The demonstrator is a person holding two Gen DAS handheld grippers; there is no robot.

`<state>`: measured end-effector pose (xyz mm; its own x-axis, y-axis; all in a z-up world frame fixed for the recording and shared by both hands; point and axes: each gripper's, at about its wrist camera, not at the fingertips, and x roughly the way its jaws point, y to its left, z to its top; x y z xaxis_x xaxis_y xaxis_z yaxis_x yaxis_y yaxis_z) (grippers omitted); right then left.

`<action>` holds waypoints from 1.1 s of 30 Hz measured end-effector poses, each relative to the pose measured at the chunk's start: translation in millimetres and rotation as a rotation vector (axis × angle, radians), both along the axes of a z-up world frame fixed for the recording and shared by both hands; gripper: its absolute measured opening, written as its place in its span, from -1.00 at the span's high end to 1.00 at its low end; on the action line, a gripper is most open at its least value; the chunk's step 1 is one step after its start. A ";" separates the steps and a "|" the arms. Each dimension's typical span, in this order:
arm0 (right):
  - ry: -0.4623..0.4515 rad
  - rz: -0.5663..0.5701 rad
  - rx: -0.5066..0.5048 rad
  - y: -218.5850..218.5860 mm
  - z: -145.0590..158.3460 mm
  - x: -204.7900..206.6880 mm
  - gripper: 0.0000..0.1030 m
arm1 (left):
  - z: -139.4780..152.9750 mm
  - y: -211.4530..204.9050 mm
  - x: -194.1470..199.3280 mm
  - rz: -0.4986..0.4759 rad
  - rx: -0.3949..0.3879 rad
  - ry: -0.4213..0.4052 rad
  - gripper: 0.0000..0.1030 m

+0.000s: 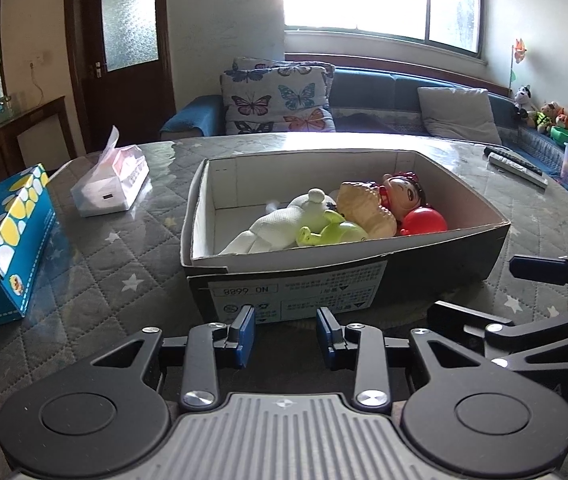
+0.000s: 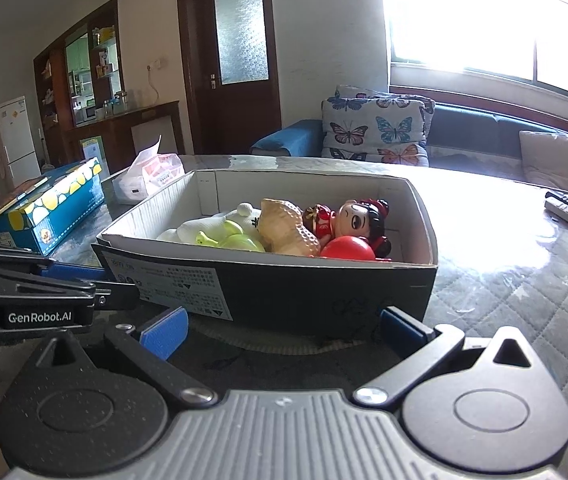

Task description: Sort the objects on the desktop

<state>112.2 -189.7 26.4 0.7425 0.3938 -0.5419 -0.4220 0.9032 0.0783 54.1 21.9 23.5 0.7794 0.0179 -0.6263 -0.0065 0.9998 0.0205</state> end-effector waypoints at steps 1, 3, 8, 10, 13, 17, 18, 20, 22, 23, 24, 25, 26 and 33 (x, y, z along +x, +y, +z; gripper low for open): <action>0.001 -0.002 0.002 -0.8 -0.2 -1.1 -1.00 | -0.5 -0.5 -0.4 0.004 0.003 0.005 0.30; 0.001 -0.003 0.004 -2.0 -0.3 -3.1 -1.00 | -1.1 -1.7 -1.7 0.004 0.000 0.013 0.30; 0.003 -0.009 0.008 -3.5 -0.4 -6.7 -1.00 | -1.9 -5.3 -6.4 -0.001 -0.002 0.013 0.30; 0.001 -0.011 0.009 -3.5 -0.2 -8.7 -1.00 | -2.3 -6.7 -8.5 0.002 0.004 0.012 0.30; 0.002 -0.013 0.014 -3.5 0.5 -10.4 -1.00 | -3.7 -9.5 -11.1 0.009 0.025 0.012 0.30; -0.002 -0.010 0.013 -2.8 1.3 -14.7 -1.00 | -3.5 -10.6 -15.3 0.010 0.033 0.008 0.30; -0.003 -0.010 0.013 -2.5 1.6 -15.8 -1.00 | -3.4 -10.2 -16.6 0.011 0.033 0.006 0.30; -0.004 -0.010 0.015 -2.3 2.1 -17.6 -1.00 | -2.6 -10.0 -18.1 0.016 0.032 0.003 0.30; -0.004 -0.011 0.019 -2.5 2.7 -19.8 -1.00 | -1.8 -10.3 -19.7 0.017 0.036 0.000 0.30; -0.004 -0.011 0.020 -2.6 2.8 -20.8 -1.00 | -1.6 -10.8 -20.5 0.019 0.042 -0.002 0.30; -0.004 -0.012 0.020 -2.5 3.0 -21.5 -1.00 | -1.7 -11.5 -21.4 0.022 0.049 -0.006 0.30; -0.005 -0.013 0.020 -2.7 3.4 -22.5 -1.00 | -1.9 -12.0 -22.1 0.022 0.054 -0.008 0.30; -0.006 -0.015 0.020 -2.8 3.7 -23.4 -1.00 | -2.0 -12.3 -22.5 0.022 0.057 -0.009 0.30; -0.014 -0.021 0.015 -2.0 6.0 -26.1 -1.00 | -1.4 -12.1 -23.4 0.018 0.057 -0.015 0.30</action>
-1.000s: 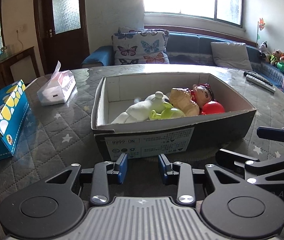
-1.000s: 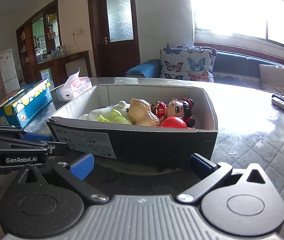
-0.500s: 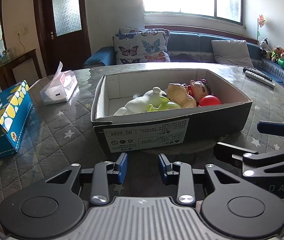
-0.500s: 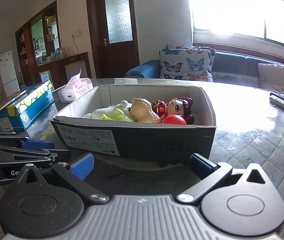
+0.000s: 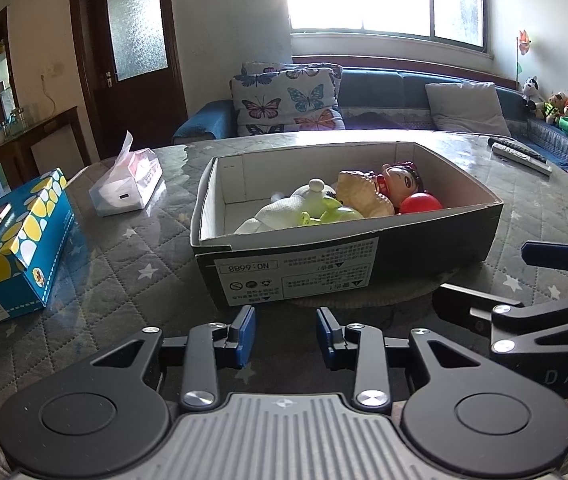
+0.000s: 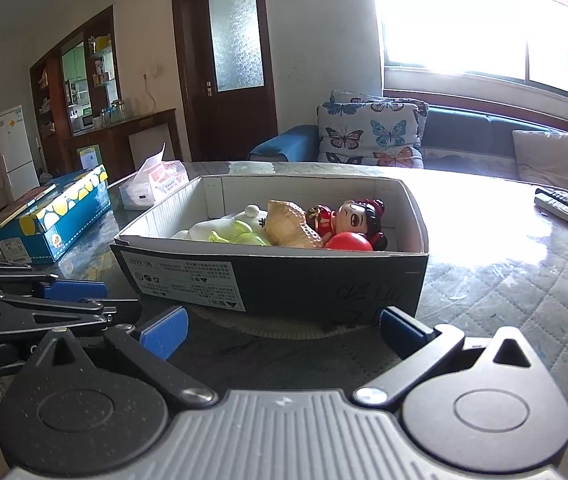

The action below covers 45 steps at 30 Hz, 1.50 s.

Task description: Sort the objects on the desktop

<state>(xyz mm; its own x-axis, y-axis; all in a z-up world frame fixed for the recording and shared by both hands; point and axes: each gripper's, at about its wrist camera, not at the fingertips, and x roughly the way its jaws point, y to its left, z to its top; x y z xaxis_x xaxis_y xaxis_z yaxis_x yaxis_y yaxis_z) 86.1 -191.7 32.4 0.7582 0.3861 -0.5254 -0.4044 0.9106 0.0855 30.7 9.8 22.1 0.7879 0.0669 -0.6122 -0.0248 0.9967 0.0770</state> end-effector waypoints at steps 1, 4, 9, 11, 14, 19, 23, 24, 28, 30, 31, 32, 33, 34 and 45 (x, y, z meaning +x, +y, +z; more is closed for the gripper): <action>0.000 -0.001 -0.002 0.4 -0.3 0.3 -1.00 | 0.6 0.1 0.5 -0.001 -0.001 -0.001 0.30; 0.004 -0.003 -0.004 1.5 -0.9 2.4 -1.00 | 2.3 0.2 1.1 -0.006 -0.002 -0.003 0.30; 0.016 -0.004 -0.007 3.4 -2.7 6.9 -1.00 | 4.2 2.7 4.9 -0.006 -0.003 -0.001 0.30; 0.018 -0.004 -0.009 4.3 -2.8 8.8 -1.00 | 4.9 4.2 6.6 -0.004 -0.008 -0.001 0.30; 0.017 -0.002 -0.012 5.8 -2.5 11.5 -1.00 | 5.0 5.4 10.2 -0.004 -0.012 0.001 0.30; 0.022 -0.005 -0.012 8.1 -1.6 19.7 -1.00 | 5.5 6.4 16.9 -0.005 -0.016 0.007 0.30; 0.022 -0.005 -0.012 9.1 -1.0 23.2 -1.00 | 6.3 7.8 22.8 -0.005 -0.020 0.012 0.30; 0.023 -0.005 -0.012 9.0 -1.2 22.7 -1.00 | 6.0 8.7 24.6 -0.003 -0.022 0.013 0.30; 0.030 -0.005 -0.013 10.5 -0.5 31.8 -1.00 | 4.8 10.4 30.4 0.000 -0.026 0.021 0.30; 0.034 -0.004 -0.014 11.5 -0.2 36.1 -1.00 | 3.9 11.0 32.9 0.000 -0.028 0.025 0.30; 0.035 -0.004 -0.015 11.9 -0.3 38.2 -1.00 | 3.5 11.3 34.3 0.000 -0.029 0.028 0.30; 0.037 -0.004 -0.016 12.2 -0.5 39.6 -1.00 | 3.2 11.6 35.3 0.001 -0.029 0.030 0.30; 0.038 -0.003 -0.016 12.9 -1.1 41.5 -1.00 | 2.9 11.7 36.4 0.001 -0.029 0.032 0.30; 0.039 -0.004 -0.016 13.0 -1.2 42.6 -1.00 | 2.7 11.7 36.8 0.000 -0.029 0.033 0.30; 0.052 -0.003 -0.016 16.7 -4.2 53.9 -1.00 | 1.9 13.3 47.8 0.001 -0.038 0.044 0.30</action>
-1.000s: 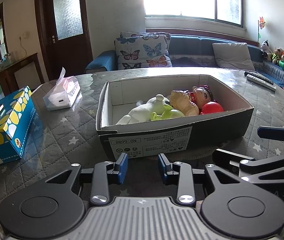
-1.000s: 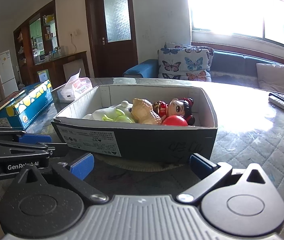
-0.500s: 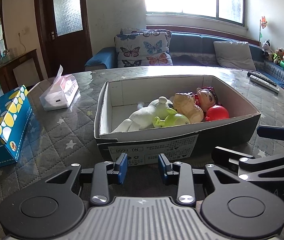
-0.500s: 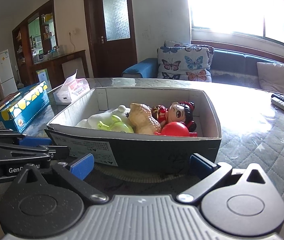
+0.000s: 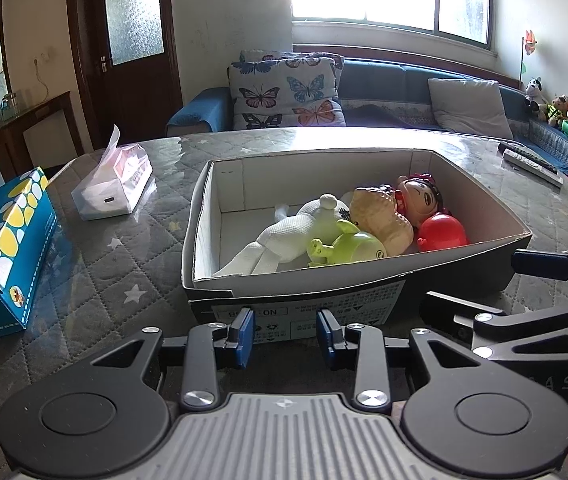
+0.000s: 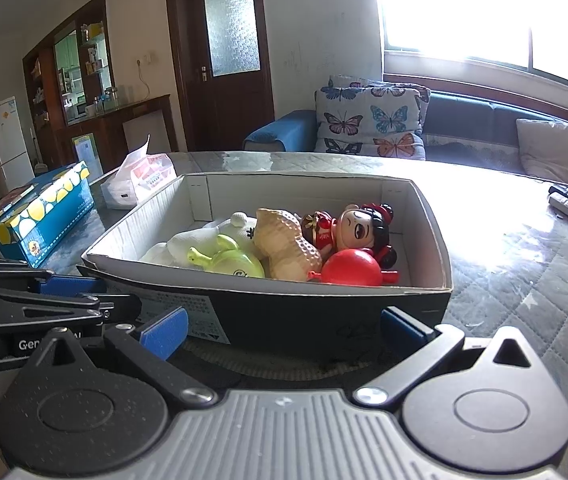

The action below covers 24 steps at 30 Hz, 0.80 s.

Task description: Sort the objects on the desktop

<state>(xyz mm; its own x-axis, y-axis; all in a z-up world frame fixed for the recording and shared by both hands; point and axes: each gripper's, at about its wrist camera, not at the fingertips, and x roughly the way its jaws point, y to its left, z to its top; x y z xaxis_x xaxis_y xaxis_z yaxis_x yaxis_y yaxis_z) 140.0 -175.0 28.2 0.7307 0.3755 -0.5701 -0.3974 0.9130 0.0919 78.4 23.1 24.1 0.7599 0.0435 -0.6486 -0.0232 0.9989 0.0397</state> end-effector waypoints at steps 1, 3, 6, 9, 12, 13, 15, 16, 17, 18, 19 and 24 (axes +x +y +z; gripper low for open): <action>0.002 0.000 0.000 0.2 -0.4 1.2 -1.00 | -0.1 0.4 0.4 0.000 -0.002 0.002 0.30; 0.006 0.001 0.001 0.6 -1.0 3.0 -1.00 | -0.7 0.7 1.8 0.002 -0.003 0.004 0.30; 0.007 0.000 0.001 0.5 -1.3 3.9 -1.00 | -0.9 0.5 4.2 0.003 -0.003 0.010 0.30; 0.011 -0.001 -0.002 0.5 -2.3 6.8 -1.00 | -0.9 0.6 6.1 0.004 -0.004 0.013 0.30; 0.015 -0.004 -0.004 0.6 -3.2 9.1 -1.00 | -1.5 0.7 7.3 0.004 -0.005 0.020 0.30; 0.016 -0.004 -0.005 0.4 -3.5 9.7 -1.00 | -1.8 0.8 7.8 0.004 -0.004 0.025 0.30; 0.018 -0.008 -0.008 0.1 -4.6 10.9 -1.00 | -2.8 0.3 8.8 0.003 -0.002 0.030 0.30; 0.021 -0.010 -0.008 -0.1 -5.0 11.6 -1.00 | -3.2 0.3 9.4 0.004 -0.003 0.033 0.30; 0.024 -0.012 -0.007 -0.7 -5.4 12.3 -1.00 | -3.6 0.4 9.9 0.004 -0.005 0.036 0.30; 0.026 -0.013 -0.007 -1.4 -5.9 12.8 -1.00 | -4.0 0.4 10.1 0.005 -0.006 0.037 0.30; 0.027 -0.015 -0.009 -1.5 -6.4 13.4 -1.00 | -4.3 0.3 10.7 0.006 -0.007 0.040 0.30; 0.037 -0.026 -0.013 -3.0 -8.6 16.1 -1.00 | -9.0 -1.2 15.0 0.013 -0.001 0.065 0.30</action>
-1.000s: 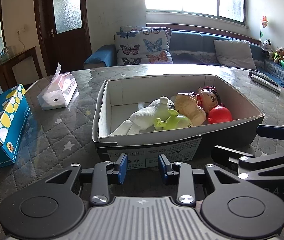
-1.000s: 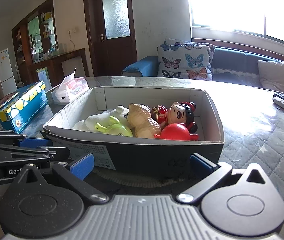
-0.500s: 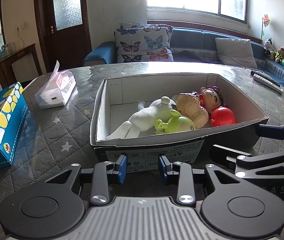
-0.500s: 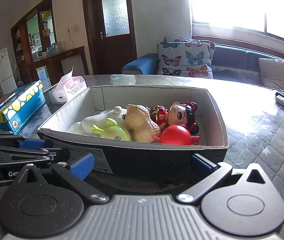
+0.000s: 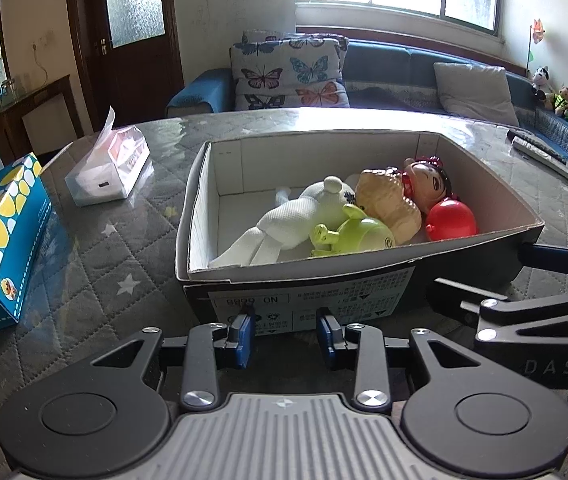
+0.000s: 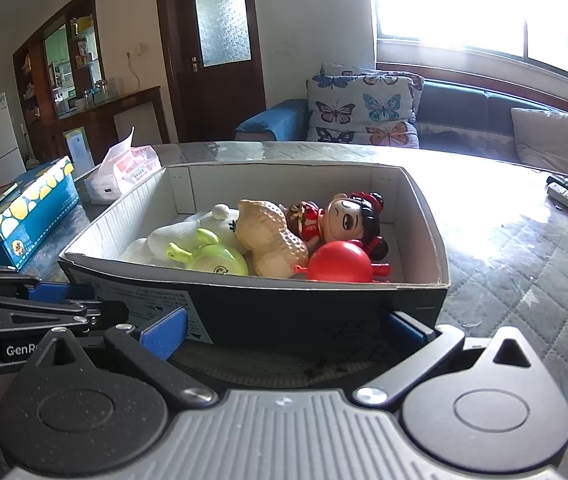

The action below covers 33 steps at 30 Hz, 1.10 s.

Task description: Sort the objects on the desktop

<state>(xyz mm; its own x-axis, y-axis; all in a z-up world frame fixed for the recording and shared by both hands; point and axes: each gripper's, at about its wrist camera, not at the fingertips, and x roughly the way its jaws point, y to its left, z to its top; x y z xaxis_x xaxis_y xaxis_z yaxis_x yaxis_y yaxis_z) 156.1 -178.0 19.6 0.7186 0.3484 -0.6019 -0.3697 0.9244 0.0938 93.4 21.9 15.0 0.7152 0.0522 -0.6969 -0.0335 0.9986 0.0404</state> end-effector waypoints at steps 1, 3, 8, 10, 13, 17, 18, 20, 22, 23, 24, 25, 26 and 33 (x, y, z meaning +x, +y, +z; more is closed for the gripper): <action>0.003 -0.003 0.001 -0.7 -0.6 0.4 -1.00 | -1.2 -0.1 1.0 0.002 0.000 0.005 0.30; 0.009 -0.007 0.001 -1.9 -1.6 1.1 -1.00 | -3.4 0.4 2.3 0.009 -0.003 0.019 0.30; 0.018 -0.015 -0.004 -2.7 -3.3 3.2 -1.00 | -7.5 0.2 4.7 0.020 0.000 0.039 0.30; 0.021 -0.020 -0.007 -3.0 -3.9 3.8 -1.00 | -8.3 0.2 5.7 0.027 -0.002 0.046 0.30; 0.024 -0.026 -0.013 -3.1 -4.9 4.3 -1.00 | -9.4 -0.1 6.6 0.032 -0.001 0.053 0.30; 0.025 -0.026 -0.013 -3.4 -5.2 4.8 -1.00 | -10.7 -0.3 7.5 0.039 -0.002 0.059 0.30; 0.026 -0.026 -0.013 -3.6 -5.4 4.9 -1.00 | -11.0 -0.4 7.9 0.040 -0.003 0.060 0.30; 0.026 -0.026 -0.013 -3.6 -5.5 5.0 -1.00 | -11.7 -0.8 8.4 0.040 -0.002 0.064 0.30; 0.027 -0.026 -0.015 -3.5 -5.9 5.3 -1.00 | -12.5 -1.2 9.1 0.041 -0.001 0.066 0.30; 0.027 -0.026 -0.015 -3.6 -6.1 5.4 -1.00 | -12.8 -1.5 9.5 0.042 0.000 0.068 0.30; 0.028 -0.027 -0.014 -3.6 -6.3 5.4 -1.00 | -13.0 -1.6 10.0 0.044 -0.001 0.069 0.30; 0.029 -0.027 -0.013 -3.7 -6.7 5.5 -1.00 | -13.2 -1.3 10.4 0.046 -0.003 0.070 0.30; 0.030 -0.028 -0.012 -3.9 -7.1 5.6 -1.00 | -13.4 -1.2 10.8 0.047 -0.005 0.071 0.30; 0.030 -0.029 -0.011 -4.3 -7.6 5.7 -1.00 | -14.5 -0.7 11.6 0.055 -0.003 0.070 0.35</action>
<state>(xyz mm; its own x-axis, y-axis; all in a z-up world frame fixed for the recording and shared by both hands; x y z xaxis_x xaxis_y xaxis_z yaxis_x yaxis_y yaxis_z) 161.8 -182.3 12.0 0.7097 0.3206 -0.6273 -0.3396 0.9359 0.0941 105.1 21.2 0.6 0.6611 0.0877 -0.7451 -0.0856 0.9955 0.0411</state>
